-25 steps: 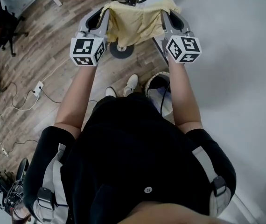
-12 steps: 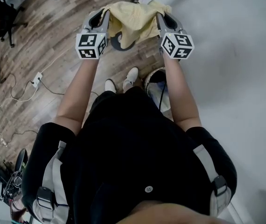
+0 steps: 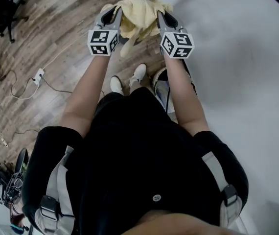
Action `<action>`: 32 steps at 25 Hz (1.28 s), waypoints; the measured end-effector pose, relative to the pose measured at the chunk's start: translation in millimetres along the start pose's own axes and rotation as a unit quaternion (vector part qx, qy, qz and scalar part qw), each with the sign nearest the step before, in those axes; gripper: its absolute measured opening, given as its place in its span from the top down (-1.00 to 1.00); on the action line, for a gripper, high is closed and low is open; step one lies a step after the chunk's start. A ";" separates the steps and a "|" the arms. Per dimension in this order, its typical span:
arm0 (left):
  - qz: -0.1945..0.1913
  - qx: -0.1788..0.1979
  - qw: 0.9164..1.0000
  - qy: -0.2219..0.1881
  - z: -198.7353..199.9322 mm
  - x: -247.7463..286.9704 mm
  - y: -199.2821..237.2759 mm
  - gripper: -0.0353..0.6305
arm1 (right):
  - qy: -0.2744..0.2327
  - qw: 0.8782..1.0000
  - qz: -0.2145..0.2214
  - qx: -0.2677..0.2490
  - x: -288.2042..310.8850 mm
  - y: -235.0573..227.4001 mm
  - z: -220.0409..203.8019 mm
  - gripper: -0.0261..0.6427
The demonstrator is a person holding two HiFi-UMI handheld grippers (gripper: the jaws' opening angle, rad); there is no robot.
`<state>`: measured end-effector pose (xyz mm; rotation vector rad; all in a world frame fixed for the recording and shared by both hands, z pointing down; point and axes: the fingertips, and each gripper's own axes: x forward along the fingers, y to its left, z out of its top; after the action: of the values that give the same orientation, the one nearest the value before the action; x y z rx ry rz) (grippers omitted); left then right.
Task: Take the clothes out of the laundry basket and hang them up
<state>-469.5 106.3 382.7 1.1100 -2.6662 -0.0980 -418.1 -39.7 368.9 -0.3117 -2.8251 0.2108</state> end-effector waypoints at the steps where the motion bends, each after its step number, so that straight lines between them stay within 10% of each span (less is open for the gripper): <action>1: -0.001 0.001 1.000 0.004 -3.9 1.8 -2.6 0.77 | 0.003 1.000 0.000 0.001 0.7 -0.3 -3.4 0.78; 32: -0.010 0.044 0.997 0.056 -97.3 -11.5 -7.1 0.75 | 0.029 0.999 0.011 -0.021 10.9 12.3 -94.8 0.76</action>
<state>-432.0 112.7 473.2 1.1335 -2.5832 0.0764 -397.4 -14.7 459.5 -0.3522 -2.7719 0.1450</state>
